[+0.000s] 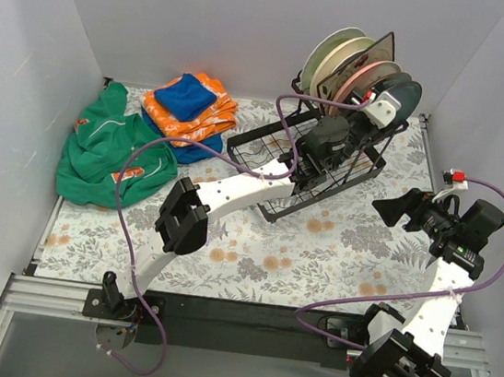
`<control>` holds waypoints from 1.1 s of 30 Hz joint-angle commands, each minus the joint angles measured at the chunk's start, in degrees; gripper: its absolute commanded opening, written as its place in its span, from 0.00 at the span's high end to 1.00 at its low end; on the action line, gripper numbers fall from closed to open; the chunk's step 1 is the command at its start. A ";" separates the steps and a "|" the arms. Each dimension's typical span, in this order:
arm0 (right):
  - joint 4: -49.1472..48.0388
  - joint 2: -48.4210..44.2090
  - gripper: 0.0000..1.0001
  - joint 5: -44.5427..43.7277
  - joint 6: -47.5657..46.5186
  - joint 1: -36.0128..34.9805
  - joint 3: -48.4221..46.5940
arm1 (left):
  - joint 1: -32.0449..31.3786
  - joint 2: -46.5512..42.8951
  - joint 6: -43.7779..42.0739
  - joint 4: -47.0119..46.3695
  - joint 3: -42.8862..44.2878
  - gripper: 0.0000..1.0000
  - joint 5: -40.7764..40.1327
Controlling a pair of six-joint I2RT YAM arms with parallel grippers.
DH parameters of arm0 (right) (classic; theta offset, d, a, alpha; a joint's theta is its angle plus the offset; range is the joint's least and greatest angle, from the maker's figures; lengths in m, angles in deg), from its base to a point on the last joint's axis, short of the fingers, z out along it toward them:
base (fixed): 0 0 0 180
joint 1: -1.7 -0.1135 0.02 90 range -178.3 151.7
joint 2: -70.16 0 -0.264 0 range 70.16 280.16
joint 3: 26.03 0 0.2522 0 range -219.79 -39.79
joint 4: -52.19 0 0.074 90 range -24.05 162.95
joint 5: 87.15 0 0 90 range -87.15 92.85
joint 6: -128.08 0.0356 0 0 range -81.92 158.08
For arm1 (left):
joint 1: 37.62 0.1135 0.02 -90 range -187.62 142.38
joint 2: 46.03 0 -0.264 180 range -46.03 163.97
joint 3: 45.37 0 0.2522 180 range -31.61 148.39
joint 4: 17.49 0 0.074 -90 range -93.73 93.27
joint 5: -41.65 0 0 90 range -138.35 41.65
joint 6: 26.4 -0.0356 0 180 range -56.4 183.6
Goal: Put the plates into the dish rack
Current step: Insert the plate into the dish rack
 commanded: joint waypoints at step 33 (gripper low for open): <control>7.69 -5.19 0.02 -38.25 -12.50 1.36 -8.45 | 22.22 -85.95 40.37 37.98 -78.59 0.16 3.23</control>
